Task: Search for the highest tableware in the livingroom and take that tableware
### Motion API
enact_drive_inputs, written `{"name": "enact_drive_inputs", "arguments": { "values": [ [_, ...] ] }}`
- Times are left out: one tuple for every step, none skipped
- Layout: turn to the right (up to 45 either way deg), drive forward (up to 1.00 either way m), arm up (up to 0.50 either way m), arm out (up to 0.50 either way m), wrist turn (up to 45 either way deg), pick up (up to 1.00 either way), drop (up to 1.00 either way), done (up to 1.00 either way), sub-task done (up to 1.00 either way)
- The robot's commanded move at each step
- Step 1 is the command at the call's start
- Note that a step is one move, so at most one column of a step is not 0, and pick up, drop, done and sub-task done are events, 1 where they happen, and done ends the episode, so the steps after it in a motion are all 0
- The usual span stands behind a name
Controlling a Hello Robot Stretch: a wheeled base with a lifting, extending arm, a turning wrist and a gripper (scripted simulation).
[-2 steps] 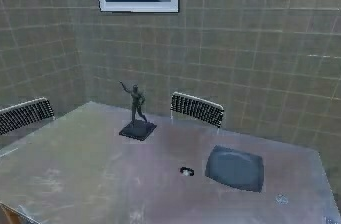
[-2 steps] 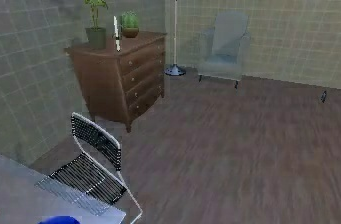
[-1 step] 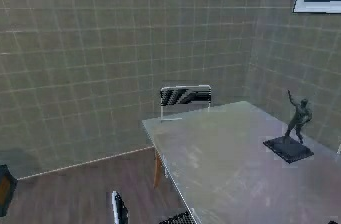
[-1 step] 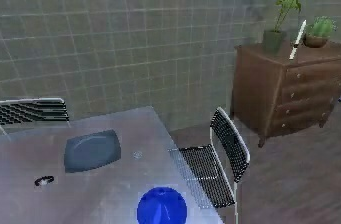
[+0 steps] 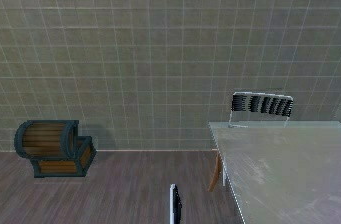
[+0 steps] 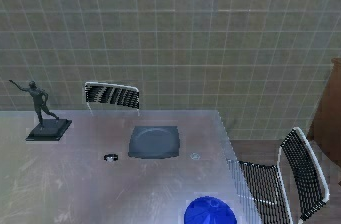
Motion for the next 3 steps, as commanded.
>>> {"name": "enact_drive_inputs", "arguments": {
  "values": [
    [0.0, 0.00, 0.50, 0.00, 0.0, 0.00, 0.00, 0.00, 0.00],
    [0.0, 0.00, 0.28, 0.00, 0.0, 0.00, 0.00, 0.00, 0.00],
    [0.0, 0.00, 0.00, 0.44, 0.0, 0.00, 0.00, 0.00, 0.00]
  ]
}}
